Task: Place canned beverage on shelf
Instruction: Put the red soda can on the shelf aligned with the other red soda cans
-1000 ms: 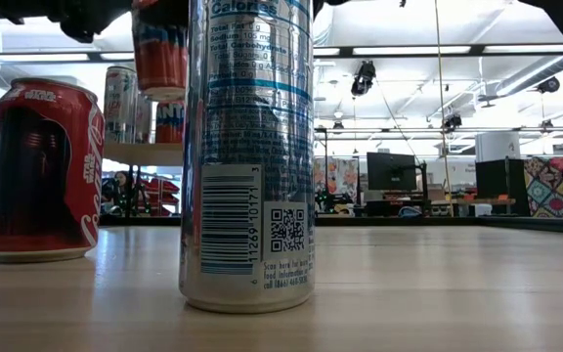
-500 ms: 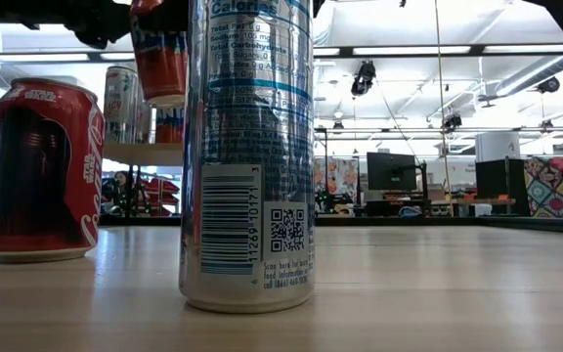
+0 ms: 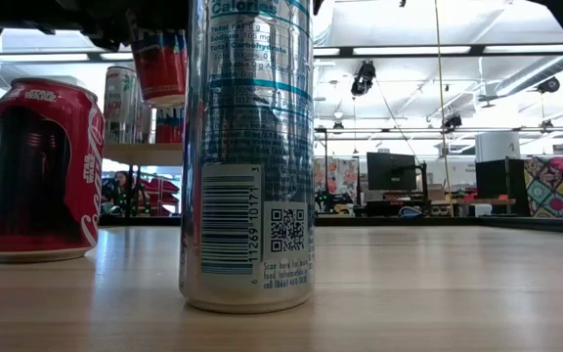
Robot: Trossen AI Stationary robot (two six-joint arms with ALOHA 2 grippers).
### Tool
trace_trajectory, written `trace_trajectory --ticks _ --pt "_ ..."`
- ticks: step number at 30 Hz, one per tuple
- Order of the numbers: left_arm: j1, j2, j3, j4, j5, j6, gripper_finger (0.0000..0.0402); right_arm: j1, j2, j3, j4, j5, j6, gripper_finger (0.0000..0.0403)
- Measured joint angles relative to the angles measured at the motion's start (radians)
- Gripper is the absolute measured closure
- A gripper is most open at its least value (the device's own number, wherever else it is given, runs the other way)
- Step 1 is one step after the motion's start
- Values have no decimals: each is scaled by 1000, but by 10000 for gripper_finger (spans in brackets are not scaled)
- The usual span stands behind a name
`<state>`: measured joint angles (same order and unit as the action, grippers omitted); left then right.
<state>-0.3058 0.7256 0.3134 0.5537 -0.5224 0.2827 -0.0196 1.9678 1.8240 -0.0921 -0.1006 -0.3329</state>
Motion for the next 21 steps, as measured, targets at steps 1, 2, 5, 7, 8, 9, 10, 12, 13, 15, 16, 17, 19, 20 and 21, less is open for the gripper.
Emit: trace_trajectory --ticks 1,2,5,7,8,9,10,12,13,15,16,17,19,20,21 --pt "0 2 0 1 0 0 56 1 0 0 -2 -1 0 113" --pt "0 5 0 3 0 0 68 2 0 0 -2 -1 0 113" --pt "0 11 0 4 -2 0 111 4 0 0 -7 0 -3 113" --pt "0 13 0 3 -3 3 131 4 0 0 -8 0 -3 113" --pt "0 13 0 3 -3 4 131 5 0 0 -8 1 -2 113" --pt "0 12 0 3 -3 4 131 5 0 0 -8 1 -2 113" --pt "0 12 0 3 -3 2 131 5 0 0 -8 1 -1 113" --pt "0 12 0 3 -5 -7 131 6 0 0 -8 0 4 113" --pt "0 12 0 3 -5 -15 131 6 0 0 -8 -1 12 112" --pt "-1 13 0 2 -5 -33 131 6 0 0 -9 -4 29 112" --pt "-1 13 0 2 -5 -41 131 6 0 0 -11 -5 37 112" --pt "-1 13 0 1 -4 -51 131 6 0 0 -12 -6 46 111" --pt "-1 13 0 0 -4 -63 131 6 0 0 -15 -7 57 104" --pt "-1 13 0 0 -3 -68 131 6 0 0 -17 -8 62 97" --pt "-1 13 0 -1 -4 -73 131 6 0 0 -19 -8 63 90"
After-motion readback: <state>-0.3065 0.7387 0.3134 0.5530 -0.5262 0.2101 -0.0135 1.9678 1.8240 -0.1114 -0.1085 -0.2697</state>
